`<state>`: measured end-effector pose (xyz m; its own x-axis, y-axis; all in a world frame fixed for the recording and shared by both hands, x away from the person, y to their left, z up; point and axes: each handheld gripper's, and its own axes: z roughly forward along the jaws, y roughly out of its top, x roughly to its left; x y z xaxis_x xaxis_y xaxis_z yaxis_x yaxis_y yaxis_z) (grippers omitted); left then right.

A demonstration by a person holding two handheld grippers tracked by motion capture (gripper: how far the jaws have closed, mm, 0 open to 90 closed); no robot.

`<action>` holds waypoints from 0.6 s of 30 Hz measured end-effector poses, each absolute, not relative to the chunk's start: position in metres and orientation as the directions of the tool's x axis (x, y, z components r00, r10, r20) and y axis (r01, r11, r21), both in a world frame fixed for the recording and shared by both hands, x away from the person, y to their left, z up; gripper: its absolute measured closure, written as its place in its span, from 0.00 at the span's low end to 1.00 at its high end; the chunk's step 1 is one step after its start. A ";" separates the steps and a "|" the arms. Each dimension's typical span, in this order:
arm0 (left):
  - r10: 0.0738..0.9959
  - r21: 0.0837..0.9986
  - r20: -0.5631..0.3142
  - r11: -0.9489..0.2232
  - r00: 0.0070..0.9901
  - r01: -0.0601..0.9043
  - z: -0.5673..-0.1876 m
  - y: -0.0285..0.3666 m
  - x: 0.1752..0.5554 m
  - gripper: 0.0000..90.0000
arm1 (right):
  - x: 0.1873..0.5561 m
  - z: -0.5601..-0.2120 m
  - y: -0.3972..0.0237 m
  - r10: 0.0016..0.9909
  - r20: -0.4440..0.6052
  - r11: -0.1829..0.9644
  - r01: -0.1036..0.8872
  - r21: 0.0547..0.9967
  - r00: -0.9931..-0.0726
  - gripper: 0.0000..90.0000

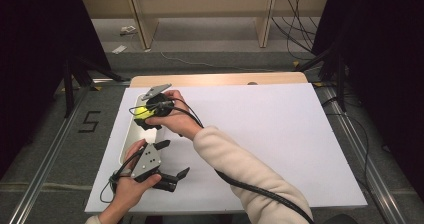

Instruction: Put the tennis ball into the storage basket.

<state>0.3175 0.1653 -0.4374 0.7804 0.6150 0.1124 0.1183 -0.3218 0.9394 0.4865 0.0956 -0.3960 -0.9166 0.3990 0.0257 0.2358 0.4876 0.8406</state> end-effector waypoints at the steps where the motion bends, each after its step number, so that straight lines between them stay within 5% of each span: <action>1: 0.615 0.940 0.109 -0.320 0.781 0.121 -0.438 0.165 0.317 0.00 | 0.487 -0.396 0.096 0.400 0.026 0.488 0.237 0.840 -0.916 0.29; 18: 0.615 0.940 0.106 -0.319 0.782 0.124 -0.438 0.165 0.317 0.00 | 0.489 -0.399 0.105 0.396 0.024 0.504 0.239 0.830 -0.918 0.29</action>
